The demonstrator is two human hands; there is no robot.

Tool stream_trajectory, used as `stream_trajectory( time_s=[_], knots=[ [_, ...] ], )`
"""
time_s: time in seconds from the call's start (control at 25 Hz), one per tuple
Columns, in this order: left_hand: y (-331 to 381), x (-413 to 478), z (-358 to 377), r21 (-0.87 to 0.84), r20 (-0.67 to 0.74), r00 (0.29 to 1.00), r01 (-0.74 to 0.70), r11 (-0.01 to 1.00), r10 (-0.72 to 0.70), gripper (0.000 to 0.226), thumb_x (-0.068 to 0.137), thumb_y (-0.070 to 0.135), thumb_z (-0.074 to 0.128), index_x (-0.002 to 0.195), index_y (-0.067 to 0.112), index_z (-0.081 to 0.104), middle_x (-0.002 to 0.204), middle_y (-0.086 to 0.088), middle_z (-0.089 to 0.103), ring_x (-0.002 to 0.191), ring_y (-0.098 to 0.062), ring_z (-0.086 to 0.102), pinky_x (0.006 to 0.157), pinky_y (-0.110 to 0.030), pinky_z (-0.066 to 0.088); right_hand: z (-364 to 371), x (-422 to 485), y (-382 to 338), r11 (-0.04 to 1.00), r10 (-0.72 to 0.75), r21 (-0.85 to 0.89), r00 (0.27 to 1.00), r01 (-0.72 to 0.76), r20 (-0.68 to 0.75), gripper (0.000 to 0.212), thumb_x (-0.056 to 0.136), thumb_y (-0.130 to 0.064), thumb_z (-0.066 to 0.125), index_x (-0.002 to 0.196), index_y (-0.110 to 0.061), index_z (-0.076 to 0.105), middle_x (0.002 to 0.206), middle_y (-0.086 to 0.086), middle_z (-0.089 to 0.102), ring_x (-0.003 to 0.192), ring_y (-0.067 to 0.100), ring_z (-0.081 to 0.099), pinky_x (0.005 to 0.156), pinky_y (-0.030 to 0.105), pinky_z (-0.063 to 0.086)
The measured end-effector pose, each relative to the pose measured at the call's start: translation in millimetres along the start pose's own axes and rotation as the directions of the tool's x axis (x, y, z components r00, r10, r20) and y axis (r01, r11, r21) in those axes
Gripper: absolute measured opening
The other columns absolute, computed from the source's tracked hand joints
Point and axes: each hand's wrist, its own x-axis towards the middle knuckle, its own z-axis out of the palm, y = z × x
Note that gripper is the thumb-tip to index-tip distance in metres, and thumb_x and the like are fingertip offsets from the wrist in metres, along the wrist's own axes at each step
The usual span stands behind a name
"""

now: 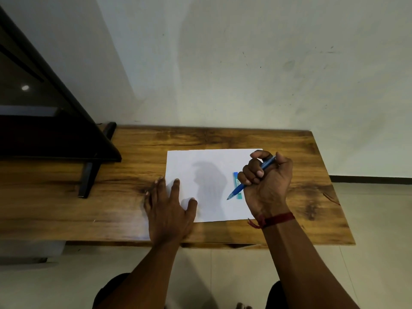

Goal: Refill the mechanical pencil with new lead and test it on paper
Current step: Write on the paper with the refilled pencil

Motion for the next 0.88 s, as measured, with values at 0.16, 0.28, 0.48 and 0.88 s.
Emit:
stream_trajectory(
  time_s=[0.16,0.28,0.48,0.88],
  knots=[
    [0,-1,1,-0.010,-0.010,1.000,0.005,1.000,-0.005,0.067,0.080,0.061,0.038,0.136,0.024,0.045,0.149,-0.014,0.037,0.138,-0.032,0.030,0.113,-0.051,0.021,-5,-1,-2,1.000,-0.021,-0.020,1.000,0.021,-0.004,0.047,0.091,-0.040,0.031,0.073,-0.008,0.060,0.045,-0.003,0.030,0.041,0.010,0.018,0.044,0.022,0.020],
    [0,0,1,-0.012,-0.006,1.000,0.009,1.000,-0.009,0.068,0.080,0.061,0.037,0.137,0.024,0.043,0.150,-0.013,0.035,0.139,-0.031,0.028,0.114,-0.051,0.020,-12,2,6,0.999,-0.026,-0.025,0.998,0.025,-0.054,0.046,0.091,-0.039,0.030,0.071,-0.009,0.059,0.044,-0.003,0.030,0.041,0.010,0.020,0.044,0.023,0.019],
    [0,-1,-1,-0.007,0.025,1.000,0.012,1.000,-0.012,0.071,0.080,0.062,0.036,0.140,0.025,0.040,0.152,-0.012,0.032,0.141,-0.031,0.025,0.115,-0.049,0.016,-21,8,16,1.000,-0.025,0.012,0.997,0.026,-0.072,0.048,0.091,-0.042,0.031,0.074,-0.008,0.060,0.045,-0.003,0.032,0.042,0.010,0.021,0.045,0.024,0.021],
    [3,-2,-3,0.006,0.046,0.999,0.017,1.000,-0.017,0.072,0.081,0.063,0.034,0.143,0.026,0.036,0.154,-0.011,0.029,0.143,-0.030,0.023,0.116,-0.050,0.018,-25,19,6,0.993,-0.062,0.093,0.996,0.067,-0.065,0.048,0.092,-0.039,0.026,0.072,-0.010,0.057,0.043,-0.004,0.032,0.039,0.010,0.023,0.044,0.022,0.023]
  ],
)
